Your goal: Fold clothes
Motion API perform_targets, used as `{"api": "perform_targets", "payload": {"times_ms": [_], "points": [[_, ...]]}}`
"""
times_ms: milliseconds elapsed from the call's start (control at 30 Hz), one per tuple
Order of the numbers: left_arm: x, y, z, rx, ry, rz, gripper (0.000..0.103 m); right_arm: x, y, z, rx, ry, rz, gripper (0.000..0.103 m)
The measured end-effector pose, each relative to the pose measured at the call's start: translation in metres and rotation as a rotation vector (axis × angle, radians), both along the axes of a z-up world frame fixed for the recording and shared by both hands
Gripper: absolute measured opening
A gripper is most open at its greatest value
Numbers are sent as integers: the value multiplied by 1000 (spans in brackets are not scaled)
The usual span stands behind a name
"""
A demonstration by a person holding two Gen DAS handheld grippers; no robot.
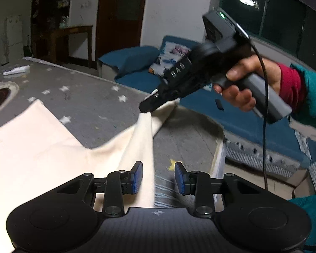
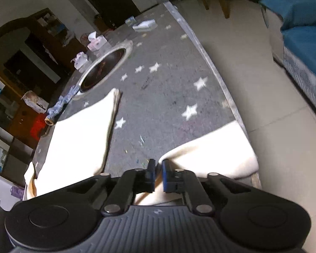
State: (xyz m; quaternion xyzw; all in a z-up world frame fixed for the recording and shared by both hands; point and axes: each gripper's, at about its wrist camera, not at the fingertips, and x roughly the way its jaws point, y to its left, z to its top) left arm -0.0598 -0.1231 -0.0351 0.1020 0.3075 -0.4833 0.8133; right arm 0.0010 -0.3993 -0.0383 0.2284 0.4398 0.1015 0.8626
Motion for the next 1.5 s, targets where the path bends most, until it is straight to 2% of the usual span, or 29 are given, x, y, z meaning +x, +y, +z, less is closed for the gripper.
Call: {"api": "perform_targets", "payload": {"times_ms": [67,167,267,367,467,533,633,767,833,900,933,1100,1133,1167,1200,1233,1333,1433,1500], "points": [[9,9,7,-24,-6,45,37,0,4,10,-17,-45,13,3],[26,21,14,-47,5,128,37,-1,9,37,-33,-168,29,2],[42,33,14,-61,39,204,37,-21,2,59,-45,-261,9,2],[48,37,8,-44,68,231,37,-44,-10,57,-109,-228,-39,2],[46,26,5,-30,76,185,37,-62,-18,45,-223,-151,-87,2],[41,18,4,-23,67,146,37,-63,-21,40,-223,-134,-90,4],[35,12,5,-25,56,134,38,-49,-11,45,-204,-164,-42,8],[37,22,4,-25,67,186,40,-6,28,51,-226,-208,99,22],[41,30,4,-23,74,219,40,14,51,49,-251,-216,160,27],[46,38,6,-28,84,254,40,32,73,46,-300,-222,216,37],[50,42,5,-30,89,268,40,40,83,45,-329,-224,241,37],[65,51,0,-18,117,331,40,75,125,20,-525,-165,314,34],[67,52,-1,-15,121,338,40,78,127,16,-547,-147,327,30],[69,52,-3,-12,126,343,40,80,130,12,-569,-130,339,15],[71,52,-5,-6,131,348,40,78,130,11,-588,-121,344,7],[73,52,-6,0,135,354,40,74,129,12,-602,-127,342,7],[79,52,-10,3,147,373,40,52,117,27,-625,-222,290,6],[84,50,-10,2,151,400,39,16,87,48,-567,-319,177,6],[87,49,-10,4,145,430,39,-10,66,55,-523,-353,99,6]]}}
